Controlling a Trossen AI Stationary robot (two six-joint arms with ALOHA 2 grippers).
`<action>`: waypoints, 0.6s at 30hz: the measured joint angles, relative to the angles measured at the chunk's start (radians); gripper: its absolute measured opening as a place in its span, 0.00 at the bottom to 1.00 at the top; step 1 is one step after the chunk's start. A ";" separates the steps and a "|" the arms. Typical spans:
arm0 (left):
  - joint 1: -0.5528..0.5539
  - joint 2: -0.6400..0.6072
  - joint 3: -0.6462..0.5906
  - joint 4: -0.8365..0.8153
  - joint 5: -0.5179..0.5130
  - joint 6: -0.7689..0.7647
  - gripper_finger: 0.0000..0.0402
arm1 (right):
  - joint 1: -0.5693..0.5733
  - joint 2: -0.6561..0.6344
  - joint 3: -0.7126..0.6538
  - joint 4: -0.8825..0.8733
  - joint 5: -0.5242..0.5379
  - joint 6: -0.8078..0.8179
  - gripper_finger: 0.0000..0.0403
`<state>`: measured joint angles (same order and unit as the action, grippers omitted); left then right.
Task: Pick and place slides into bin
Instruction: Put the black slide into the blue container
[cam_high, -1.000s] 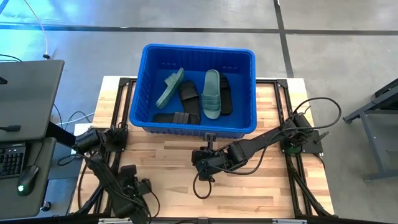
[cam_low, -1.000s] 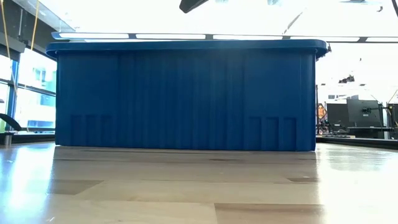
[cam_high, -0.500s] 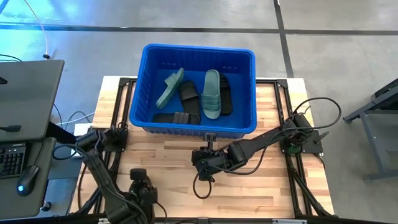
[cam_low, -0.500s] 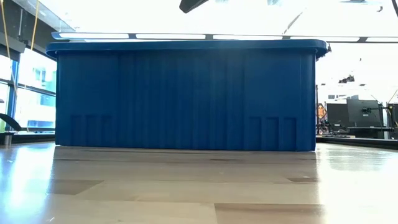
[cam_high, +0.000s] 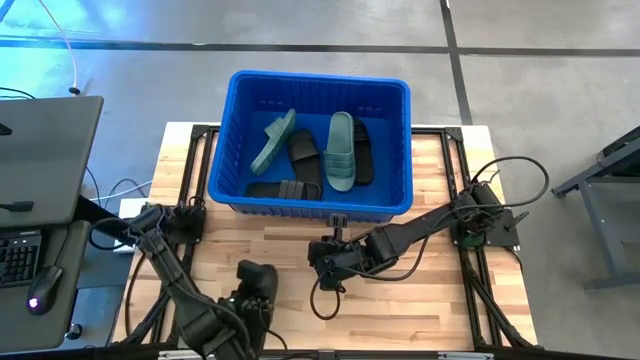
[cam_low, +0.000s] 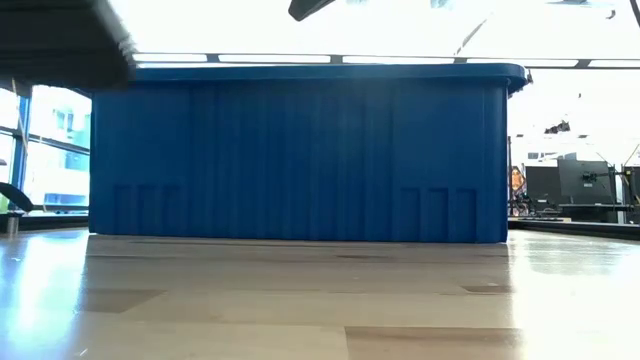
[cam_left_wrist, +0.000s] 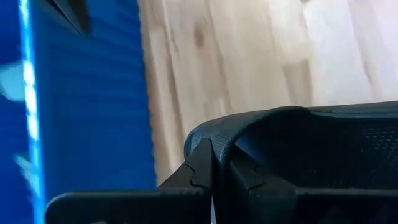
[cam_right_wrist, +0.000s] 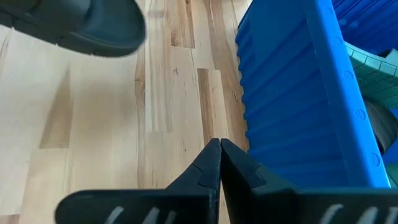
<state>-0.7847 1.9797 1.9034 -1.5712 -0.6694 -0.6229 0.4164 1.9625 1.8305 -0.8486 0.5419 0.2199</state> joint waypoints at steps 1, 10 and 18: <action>0.008 0.000 0.011 0.000 -0.014 0.029 0.00 | 0.000 0.000 0.000 0.000 0.000 0.000 0.00; 0.075 0.000 0.126 0.000 -0.090 0.212 0.00 | 0.000 0.000 0.000 0.000 0.000 0.000 0.00; 0.130 0.000 0.272 0.000 -0.156 0.354 0.00 | 0.000 0.000 0.000 0.000 0.000 0.000 0.00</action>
<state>-0.6550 1.9797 2.1752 -1.5714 -0.8249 -0.2686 0.4164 1.9625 1.8305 -0.8486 0.5418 0.2199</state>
